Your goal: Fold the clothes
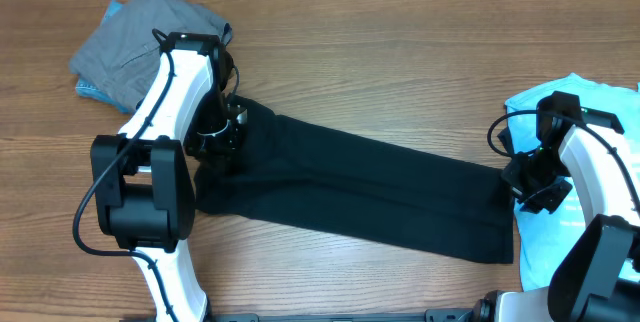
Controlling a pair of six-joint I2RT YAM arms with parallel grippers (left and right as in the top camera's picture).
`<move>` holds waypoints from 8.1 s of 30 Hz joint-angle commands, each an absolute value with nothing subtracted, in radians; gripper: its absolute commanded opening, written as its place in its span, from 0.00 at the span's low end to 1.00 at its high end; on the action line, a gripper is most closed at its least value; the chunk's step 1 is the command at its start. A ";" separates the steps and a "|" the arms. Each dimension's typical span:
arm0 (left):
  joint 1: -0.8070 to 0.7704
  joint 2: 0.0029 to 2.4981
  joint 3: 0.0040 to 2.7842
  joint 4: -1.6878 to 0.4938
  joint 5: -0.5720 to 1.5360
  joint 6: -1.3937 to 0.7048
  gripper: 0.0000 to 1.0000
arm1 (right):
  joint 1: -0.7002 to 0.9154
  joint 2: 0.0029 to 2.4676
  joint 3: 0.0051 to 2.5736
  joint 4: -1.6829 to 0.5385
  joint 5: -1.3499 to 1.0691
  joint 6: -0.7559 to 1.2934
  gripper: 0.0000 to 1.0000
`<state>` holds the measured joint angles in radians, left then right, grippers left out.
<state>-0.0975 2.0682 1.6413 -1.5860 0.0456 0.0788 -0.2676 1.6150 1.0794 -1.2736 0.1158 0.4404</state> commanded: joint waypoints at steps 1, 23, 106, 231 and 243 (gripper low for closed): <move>-0.097 2.038 1.639 -1.594 0.025 0.064 0.25 | -0.271 1.614 1.101 -1.282 0.134 0.446 0.42; -0.137 2.001 1.702 -1.406 0.360 0.196 0.19 | -0.271 1.462 1.101 -1.118 -0.110 0.299 0.44; 0.137 1.697 1.724 -1.339 0.260 0.031 0.18 | 0.318 1.578 1.212 -1.053 -0.109 0.616 0.04; -0.820 1.904 1.669 -1.140 0.163 -0.293 0.38 | 0.139 1.614 1.213 -1.085 -0.042 0.542 0.53; -0.648 1.902 1.754 -1.328 -0.036 -0.265 0.57 | 0.148 1.614 1.211 -1.095 -0.228 0.354 0.57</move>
